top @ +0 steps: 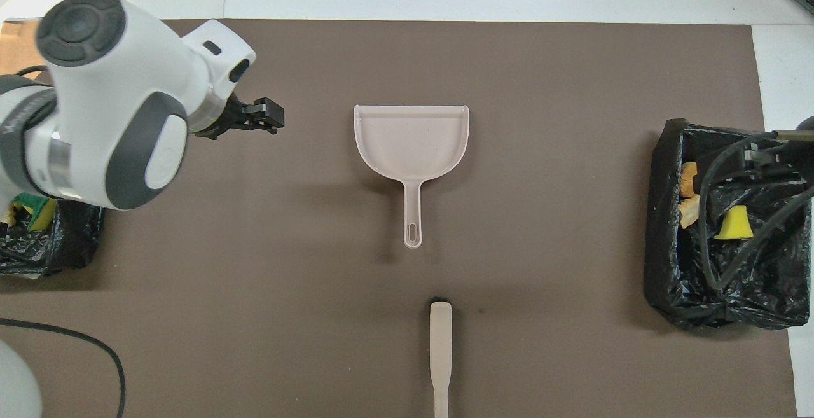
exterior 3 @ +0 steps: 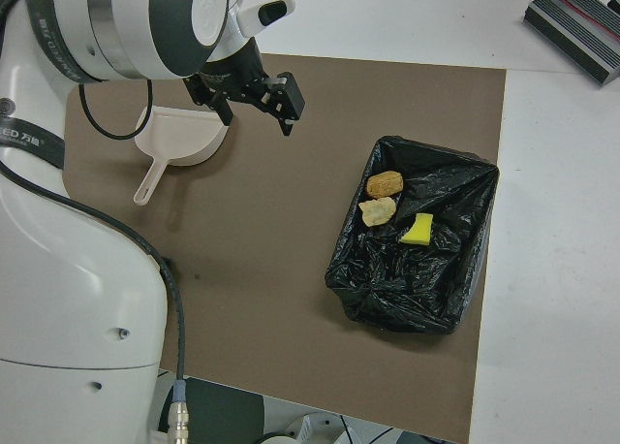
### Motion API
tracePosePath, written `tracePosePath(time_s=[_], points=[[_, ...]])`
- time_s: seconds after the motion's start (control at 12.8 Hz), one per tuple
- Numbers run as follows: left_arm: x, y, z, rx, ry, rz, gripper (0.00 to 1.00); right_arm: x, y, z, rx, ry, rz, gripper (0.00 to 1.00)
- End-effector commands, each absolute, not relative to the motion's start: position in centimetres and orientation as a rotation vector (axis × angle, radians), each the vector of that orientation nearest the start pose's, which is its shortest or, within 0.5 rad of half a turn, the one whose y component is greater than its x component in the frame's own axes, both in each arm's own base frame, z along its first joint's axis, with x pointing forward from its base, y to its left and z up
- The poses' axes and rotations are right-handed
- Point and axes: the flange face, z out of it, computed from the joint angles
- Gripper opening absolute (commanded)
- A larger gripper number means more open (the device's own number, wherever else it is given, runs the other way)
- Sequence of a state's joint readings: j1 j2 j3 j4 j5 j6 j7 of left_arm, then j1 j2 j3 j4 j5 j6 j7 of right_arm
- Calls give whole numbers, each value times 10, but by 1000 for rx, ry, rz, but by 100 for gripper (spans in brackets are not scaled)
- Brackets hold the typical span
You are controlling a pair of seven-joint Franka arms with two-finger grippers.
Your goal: Sweep and dump trash in bin
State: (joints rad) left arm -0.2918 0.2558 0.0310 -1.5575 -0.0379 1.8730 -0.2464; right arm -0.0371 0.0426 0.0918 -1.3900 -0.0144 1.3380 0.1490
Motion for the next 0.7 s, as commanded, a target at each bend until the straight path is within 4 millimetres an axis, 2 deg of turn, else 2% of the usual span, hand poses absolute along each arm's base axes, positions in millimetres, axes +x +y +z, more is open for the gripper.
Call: tracePosePath(time_s=[0.0, 0.16, 0.31, 0.47, 0.62], points=[[594, -113, 553, -3167, 181, -19, 100, 540, 21, 667, -3147, 123, 163, 100], [571, -70, 591, -3162, 265, -8, 100, 540, 15, 667, -3146, 140, 163, 100], [547, -42, 614, -3159, 309, 1, 100, 540, 13, 665, -3147, 145, 173, 100], [525, -31, 620, -3153, 336, 0, 100, 538, 14, 666, -3147, 143, 168, 100], [521, -30, 625, -3148, 341, 3, 100, 538, 14, 666, -3147, 143, 168, 100]])
